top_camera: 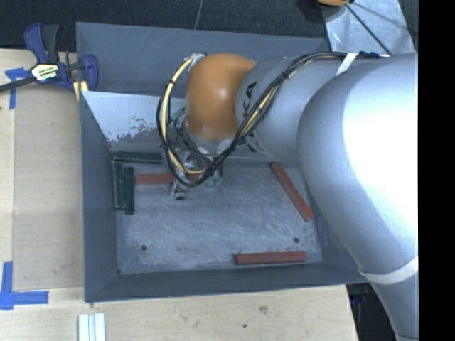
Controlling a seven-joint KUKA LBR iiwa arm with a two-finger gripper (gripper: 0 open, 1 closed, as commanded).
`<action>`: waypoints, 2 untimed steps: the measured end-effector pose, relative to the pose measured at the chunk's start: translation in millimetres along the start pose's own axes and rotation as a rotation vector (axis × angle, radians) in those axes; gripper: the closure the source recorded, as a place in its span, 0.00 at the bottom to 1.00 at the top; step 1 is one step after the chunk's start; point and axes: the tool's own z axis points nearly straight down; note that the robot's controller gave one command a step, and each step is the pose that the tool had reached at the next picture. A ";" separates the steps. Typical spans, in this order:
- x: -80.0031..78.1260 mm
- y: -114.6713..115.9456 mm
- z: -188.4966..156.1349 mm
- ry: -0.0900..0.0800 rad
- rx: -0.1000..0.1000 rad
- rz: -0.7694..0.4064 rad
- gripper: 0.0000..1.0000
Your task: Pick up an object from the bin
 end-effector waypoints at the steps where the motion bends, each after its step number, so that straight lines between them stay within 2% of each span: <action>1: 0.0 0.0 0.0 0.000 0.000 0.000 1.00; 2: 9.9 -10.1 -45.3 0.011 0.002 0.013 1.00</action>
Offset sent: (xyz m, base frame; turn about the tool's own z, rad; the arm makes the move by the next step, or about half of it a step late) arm -0.0110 -0.0168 0.0781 0.0200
